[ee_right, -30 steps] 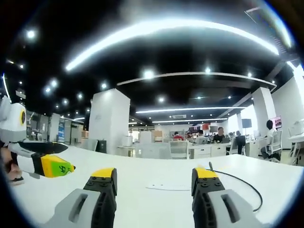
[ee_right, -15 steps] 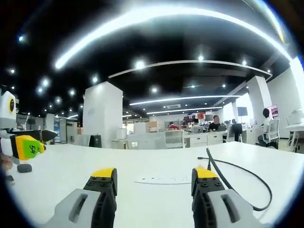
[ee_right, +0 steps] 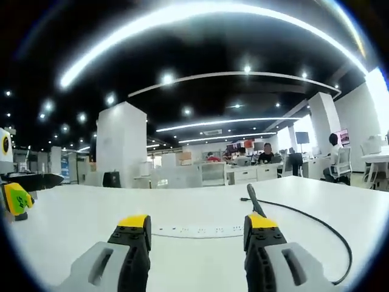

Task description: Locate the USB plug end of the data cable currently connected to the USB port on the desk. Grip the plug, withdraw it from the port, and place it onto the desktop.

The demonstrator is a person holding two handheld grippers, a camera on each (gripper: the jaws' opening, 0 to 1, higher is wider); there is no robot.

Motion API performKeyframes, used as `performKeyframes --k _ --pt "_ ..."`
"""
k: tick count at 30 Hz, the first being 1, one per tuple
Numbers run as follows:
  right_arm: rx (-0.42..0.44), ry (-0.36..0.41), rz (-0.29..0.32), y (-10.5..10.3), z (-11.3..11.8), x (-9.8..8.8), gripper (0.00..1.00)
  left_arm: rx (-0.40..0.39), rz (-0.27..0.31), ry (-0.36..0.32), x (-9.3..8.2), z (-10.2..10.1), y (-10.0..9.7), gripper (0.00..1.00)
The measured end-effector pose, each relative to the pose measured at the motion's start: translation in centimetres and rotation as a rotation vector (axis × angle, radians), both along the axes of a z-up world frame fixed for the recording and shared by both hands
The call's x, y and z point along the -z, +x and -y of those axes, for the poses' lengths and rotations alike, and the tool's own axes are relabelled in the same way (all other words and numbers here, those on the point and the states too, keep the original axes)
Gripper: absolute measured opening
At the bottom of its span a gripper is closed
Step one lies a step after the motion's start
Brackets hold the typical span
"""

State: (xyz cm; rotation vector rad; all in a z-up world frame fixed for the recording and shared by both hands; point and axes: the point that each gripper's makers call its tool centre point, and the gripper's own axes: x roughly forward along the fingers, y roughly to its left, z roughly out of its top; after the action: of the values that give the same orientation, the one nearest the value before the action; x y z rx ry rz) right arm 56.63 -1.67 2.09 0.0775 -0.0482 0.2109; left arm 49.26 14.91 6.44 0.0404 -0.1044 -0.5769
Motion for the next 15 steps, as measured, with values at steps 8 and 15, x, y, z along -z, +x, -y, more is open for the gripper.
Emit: performKeyframes --k 8,15 --pt "0.023 -0.009 -0.016 2.4 1.3 0.8 0.62 0.032 0.013 0.016 0.1 2.7 2.0 0.92" --pt "0.053 0.007 -0.025 3.9 3.2 1.2 0.6 0.043 0.002 0.014 1.0 4.1 3.7 0.91"
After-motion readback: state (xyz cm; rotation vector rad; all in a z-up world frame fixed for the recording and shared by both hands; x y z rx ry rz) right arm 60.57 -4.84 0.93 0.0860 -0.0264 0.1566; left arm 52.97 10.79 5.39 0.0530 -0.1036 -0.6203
